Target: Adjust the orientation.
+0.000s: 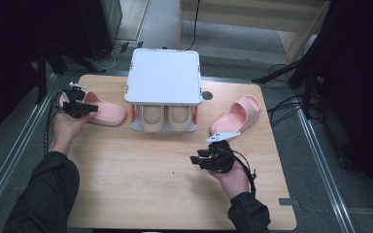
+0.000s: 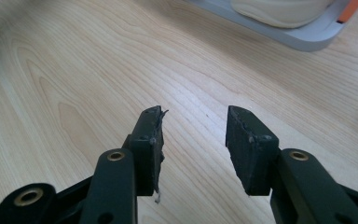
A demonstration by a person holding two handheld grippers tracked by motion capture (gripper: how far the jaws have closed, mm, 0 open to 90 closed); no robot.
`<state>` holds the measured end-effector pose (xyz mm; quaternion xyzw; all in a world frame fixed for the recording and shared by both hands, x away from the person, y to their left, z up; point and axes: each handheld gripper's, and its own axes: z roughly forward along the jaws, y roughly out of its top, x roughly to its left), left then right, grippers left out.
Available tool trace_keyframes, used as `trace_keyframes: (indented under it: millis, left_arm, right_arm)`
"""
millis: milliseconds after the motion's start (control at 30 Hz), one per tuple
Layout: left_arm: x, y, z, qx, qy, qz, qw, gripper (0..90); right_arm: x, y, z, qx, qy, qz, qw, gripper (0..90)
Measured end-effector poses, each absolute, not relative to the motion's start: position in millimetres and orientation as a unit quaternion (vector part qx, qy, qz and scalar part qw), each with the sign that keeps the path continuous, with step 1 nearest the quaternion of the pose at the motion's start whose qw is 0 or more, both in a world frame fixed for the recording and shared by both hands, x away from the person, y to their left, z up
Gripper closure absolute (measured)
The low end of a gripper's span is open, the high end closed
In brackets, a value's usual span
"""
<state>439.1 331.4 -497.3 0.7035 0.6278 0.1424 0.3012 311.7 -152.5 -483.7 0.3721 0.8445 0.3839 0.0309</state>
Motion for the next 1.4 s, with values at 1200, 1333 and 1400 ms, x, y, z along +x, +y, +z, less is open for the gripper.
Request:
trace_keyframes:
  millis: [1200,1333,1400]
  left_arm:
    - [401.6,369.9,-501.4,0.701,0.639,0.112,0.296,85.0]
    - [392.7,368.8,-483.2,0.701,0.629,0.120,0.313,68.2]
    - [389.3,372.2,-476.8,0.695,0.635,0.125,0.313,60.5]
  right_arm:
    - [317.4,-131.6,-489.2,0.349,0.860,0.372,0.018,56.9]
    - [318.3,-127.5,-489.8,0.346,0.861,0.372,0.015,57.0]
    - [318.6,-126.8,-489.7,0.344,0.862,0.372,0.014,56.9]
